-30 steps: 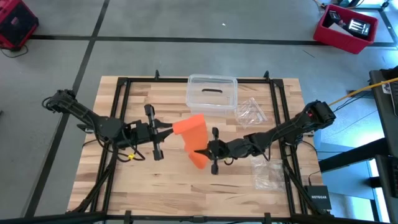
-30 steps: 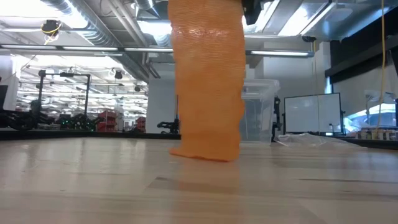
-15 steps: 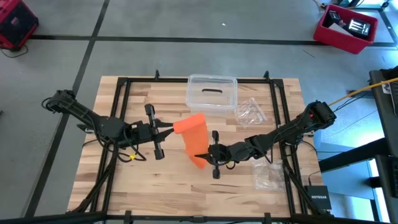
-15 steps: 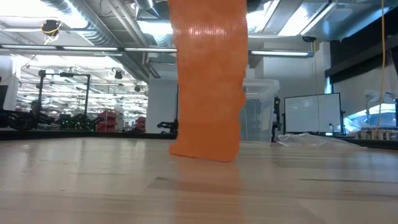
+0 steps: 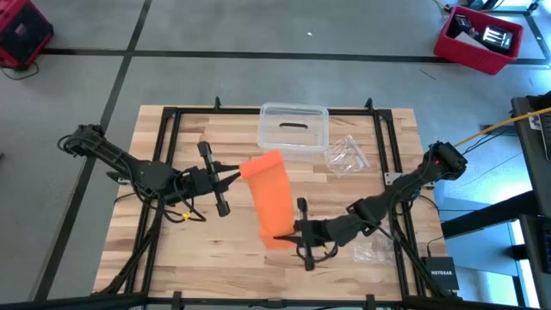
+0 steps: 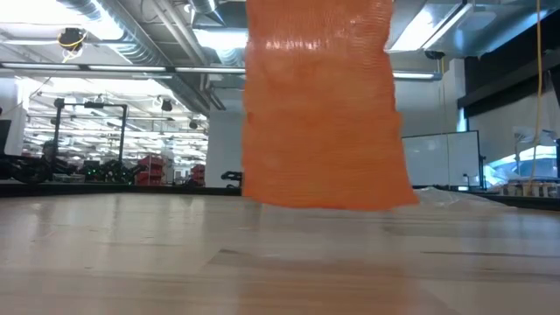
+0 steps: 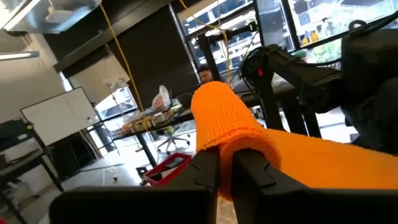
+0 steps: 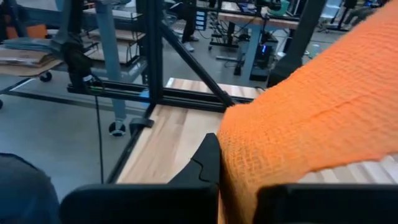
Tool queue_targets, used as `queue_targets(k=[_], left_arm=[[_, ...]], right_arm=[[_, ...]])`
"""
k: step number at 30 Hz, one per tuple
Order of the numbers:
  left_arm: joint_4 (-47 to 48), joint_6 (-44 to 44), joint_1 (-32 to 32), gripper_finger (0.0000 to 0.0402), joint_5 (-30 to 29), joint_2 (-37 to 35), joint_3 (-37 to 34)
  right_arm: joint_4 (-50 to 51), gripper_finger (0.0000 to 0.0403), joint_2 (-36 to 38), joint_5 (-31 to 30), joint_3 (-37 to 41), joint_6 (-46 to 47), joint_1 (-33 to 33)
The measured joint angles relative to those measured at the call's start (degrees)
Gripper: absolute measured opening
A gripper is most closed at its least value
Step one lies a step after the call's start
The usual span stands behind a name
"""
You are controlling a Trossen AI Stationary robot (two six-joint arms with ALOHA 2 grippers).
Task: Roll bandage
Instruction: Roll the orange bandage
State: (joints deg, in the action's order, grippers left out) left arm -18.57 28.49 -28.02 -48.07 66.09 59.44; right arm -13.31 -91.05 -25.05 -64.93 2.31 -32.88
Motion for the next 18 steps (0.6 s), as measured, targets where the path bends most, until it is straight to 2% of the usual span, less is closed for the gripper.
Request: queue_targets(k=[7, 9, 18], left_arm=[[2.33, -1.76, 1.38, 0.0015, -0.11, 0.99, 0.00], [3.91, -3.48, 1.86, 0.0015, -0.11, 2.10, -0.01], [9.69, -7.13, 2.26, 0.0015, -0.15, 5.89, -0.04]], right_arm=[[-0.25, 0.0000, 0.00, -0.07, 0.00, 0.63, -1.26], [-0.38, 0.0000, 0.00, -1.98, -0.38, 1.69, -1.44], [5.29, 0.0000, 0.00, -2.38, -8.00, -1.62, -2.98]])
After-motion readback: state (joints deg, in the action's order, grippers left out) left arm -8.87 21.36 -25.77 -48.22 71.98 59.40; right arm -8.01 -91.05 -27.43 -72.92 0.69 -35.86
